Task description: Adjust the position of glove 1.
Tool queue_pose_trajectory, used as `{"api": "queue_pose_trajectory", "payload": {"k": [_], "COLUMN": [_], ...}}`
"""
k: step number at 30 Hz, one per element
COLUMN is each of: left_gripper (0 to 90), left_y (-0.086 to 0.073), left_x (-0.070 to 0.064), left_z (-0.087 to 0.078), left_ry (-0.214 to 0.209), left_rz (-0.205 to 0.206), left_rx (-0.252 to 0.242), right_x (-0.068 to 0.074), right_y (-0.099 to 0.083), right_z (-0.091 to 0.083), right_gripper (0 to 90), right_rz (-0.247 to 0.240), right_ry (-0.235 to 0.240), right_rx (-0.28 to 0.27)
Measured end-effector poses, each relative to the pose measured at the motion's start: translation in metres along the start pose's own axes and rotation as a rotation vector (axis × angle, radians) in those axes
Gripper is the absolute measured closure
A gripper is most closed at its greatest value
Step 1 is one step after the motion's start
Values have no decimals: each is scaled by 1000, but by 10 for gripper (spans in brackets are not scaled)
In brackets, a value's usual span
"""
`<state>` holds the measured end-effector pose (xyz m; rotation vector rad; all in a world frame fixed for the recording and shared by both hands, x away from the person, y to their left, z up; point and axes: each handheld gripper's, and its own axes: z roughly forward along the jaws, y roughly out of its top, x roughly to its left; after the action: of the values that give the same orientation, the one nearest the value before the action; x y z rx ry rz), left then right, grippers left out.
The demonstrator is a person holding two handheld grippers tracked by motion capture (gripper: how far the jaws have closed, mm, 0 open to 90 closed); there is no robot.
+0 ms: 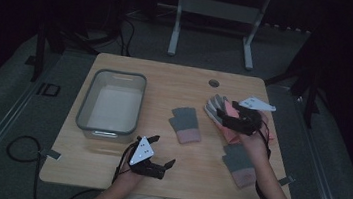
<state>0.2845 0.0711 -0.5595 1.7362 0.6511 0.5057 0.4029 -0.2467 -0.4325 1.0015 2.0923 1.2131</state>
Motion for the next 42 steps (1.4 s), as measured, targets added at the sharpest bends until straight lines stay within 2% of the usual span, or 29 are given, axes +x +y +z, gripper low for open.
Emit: {"api": "queue_pose_trajectory", "payload": {"k": [1, 3, 4, 6, 7, 8, 9, 10, 12, 13, 15, 16, 18, 19, 20, 21, 23, 25, 29, 30, 34, 35, 36, 37, 39, 40, 42], "left_gripper": [19, 19, 19, 19, 19, 19, 19, 19, 19, 19, 19, 19, 19, 19, 19, 19, 19, 19, 19, 19, 19, 19, 19, 19, 19, 19, 19], "left_y": [0, 0, 0, 0, 0, 0, 0, 0, 0, 0, 0, 0, 0, 0, 0, 0, 0, 0, 0, 0, 0, 0, 0, 0, 0, 0, 0], "left_x": [0, 0, 0, 0, 0, 0, 0, 0, 0, 0, -1, -1, 0, -1, -1, -1, -1, 0, 1, 2, 1, 1, 1, 0, 1, 1, 1], "left_z": [0, 0, 0, 0, 0, 0, 0, 0, 0, 0, 0, 0, 0, 0, 0, 0, 0, 0, -1, -1, -1, -1, -1, 0, -1, -1, -1], "left_ry": [1, -1, -1, -3, -4, -4, -4, -4, -3, -7, -12, -19, -32, -39, -38, -37, -41, -38, -42, -42, -40, -39, -35, -37, -35, -36, -38], "left_rz": [-1, 3, 5, 4, 3, 2, -2, -5, -1, -1, -5, -4, -10, -8, -3, -1, 2, 2, -10, -12, -2, -1, -2, -3, -7, -6, -3], "left_rx": [-1, -1, -1, -1, -3, -3, -3, -4, -1, -1, 1, -2, -1, -2, -2, -2, 1, 0, 0, 0, 3, 2, 2, 3, 3, 3, 3], "right_x": [1, 7, 11, 19, 22, 27, 30, 33, 40, 42, 46, 47, 49, 53, 58, 60, 60, 61, 57, 55, 55, 55, 54, 52, 50, 48, 49], "right_y": [0, -2, -3, -5, -6, -7, -9, -10, -11, -12, -13, -12, -12, -13, -13, -12, -11, -12, -20, -23, -33, -35, -38, -39, -39, -39, -40], "right_z": [4, 11, 16, 24, 28, 33, 37, 44, 53, 57, 66, 70, 74, 77, 86, 88, 94, 100, 115, 119, 128, 130, 133, 136, 139, 143, 145], "right_gripper": [305, 327, 322, 347, 346, 355, 369, 369, 381, 381, 384, 384, 384, 384, 386, 387, 398, 406, 451, 458, 466, 467, 477, 478, 502, 504, 515], "right_rz": [3, -25, -40, -71, -81, -94, -93, -76, -103, -96, -109, -90, -90, -121, -113, -131, -101, -120, -120, -101, -105, -139, -135, -114, -112, -87, -115], "right_ry": [33, 29, 69, 73, 116, 125, 136, 184, 186, 200, 184, 219, 212, 194, 219, 215, 233, 232, 235, 247, 246, 233, 224, 236, 218, 241, 226], "right_rx": [17, 20, 43, 58, 78, 82, 89, 111, 121, 132, 144, 153, 159, 168, 175, 184, 179, 190, 230, 243, 281, 280, 282, 299, 286, 305, 303]}}
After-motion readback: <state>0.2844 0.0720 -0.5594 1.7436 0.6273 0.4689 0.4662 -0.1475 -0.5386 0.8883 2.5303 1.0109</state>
